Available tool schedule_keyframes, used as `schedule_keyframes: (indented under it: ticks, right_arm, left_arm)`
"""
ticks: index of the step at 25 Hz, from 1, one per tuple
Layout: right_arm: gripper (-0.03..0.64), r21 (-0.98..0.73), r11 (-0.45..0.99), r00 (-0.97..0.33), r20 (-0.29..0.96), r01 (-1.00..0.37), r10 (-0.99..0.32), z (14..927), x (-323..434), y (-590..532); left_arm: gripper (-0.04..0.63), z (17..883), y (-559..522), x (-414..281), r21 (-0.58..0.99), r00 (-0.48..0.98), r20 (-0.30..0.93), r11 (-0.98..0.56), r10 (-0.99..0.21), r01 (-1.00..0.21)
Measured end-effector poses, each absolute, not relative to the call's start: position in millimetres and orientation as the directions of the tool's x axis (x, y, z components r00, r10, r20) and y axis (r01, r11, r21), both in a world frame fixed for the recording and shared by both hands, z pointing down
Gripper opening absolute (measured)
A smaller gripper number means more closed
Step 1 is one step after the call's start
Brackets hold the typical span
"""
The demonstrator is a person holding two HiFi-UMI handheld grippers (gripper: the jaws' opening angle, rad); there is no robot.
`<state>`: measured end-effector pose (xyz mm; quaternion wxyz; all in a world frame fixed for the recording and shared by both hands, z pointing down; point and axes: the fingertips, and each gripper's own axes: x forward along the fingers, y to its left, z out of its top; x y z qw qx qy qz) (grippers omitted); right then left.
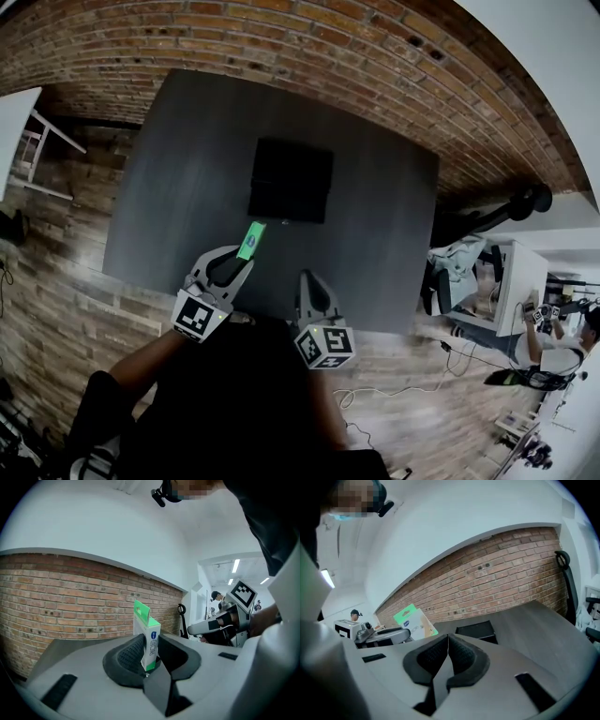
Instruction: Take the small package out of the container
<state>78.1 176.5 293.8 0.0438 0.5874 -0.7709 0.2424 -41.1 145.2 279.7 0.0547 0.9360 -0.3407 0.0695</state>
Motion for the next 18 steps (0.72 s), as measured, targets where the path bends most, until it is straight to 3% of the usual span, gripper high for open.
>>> schedule_keyframes:
  ticks: [18]
  right_arm:
    - [0.026, -0.206, 0.218, -0.259, 0.198, -0.954, -0.945, 249.0, 57.9, 196.5]
  left_arm:
    - [0.114, 242.3, 167.8, -66.7, 0.043, 0.748, 0.128, -0.750, -0.651, -0.660]
